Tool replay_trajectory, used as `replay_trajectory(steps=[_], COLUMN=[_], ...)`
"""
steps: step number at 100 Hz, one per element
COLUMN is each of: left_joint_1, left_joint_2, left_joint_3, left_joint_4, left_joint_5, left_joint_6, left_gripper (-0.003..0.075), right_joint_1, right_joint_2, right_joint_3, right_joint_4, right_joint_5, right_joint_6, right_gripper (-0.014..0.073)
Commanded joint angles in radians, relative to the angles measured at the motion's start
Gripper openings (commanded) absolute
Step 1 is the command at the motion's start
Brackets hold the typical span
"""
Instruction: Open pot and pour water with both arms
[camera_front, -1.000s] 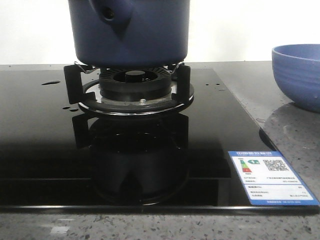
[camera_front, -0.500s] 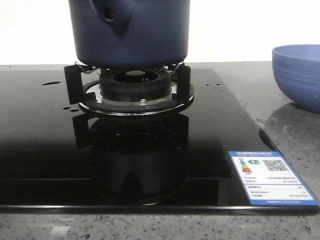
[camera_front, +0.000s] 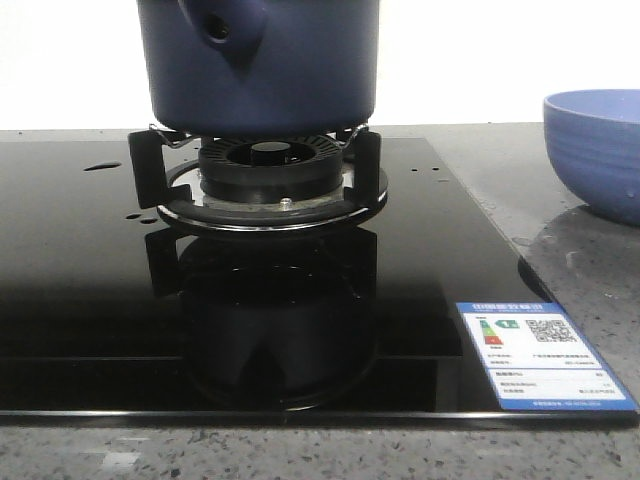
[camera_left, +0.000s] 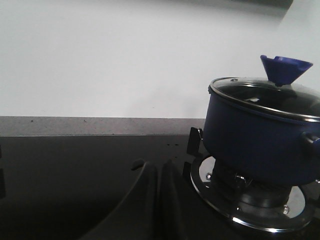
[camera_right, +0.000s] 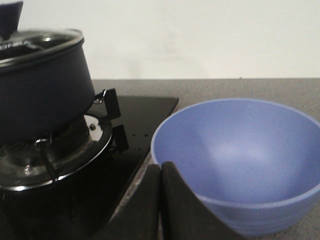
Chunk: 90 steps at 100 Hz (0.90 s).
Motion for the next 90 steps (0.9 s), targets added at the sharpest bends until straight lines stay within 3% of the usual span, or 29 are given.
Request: replay_trajectory(steps=[1,83,90], left_joint_1=[0.0,0.0,0.0], left_joint_2=[-0.02,-0.021,-0.021], left_joint_3=[-0.022,-0.02,-0.03], left_joint_4=[-0.072,-0.1,-0.023], left_joint_5=[0.019,0.016,-0.005], left_joint_6=[0.001,0.001,-0.035], left_gripper=[-0.0019,-0.0019,-0.0019], right_joint_1=[0.001,0.001,0.001], right_joint_2=[-0.003,-0.003,-0.003], right_joint_3=[-0.024,-0.024,-0.024], right_joint_4=[-0.007,-0.007,-0.007], right_joint_5=[-0.104,-0.108,-0.108], right_joint_6=[-0.013,-0.013,-0.013], right_gripper=[-0.0057,-0.0057,-0.0057])
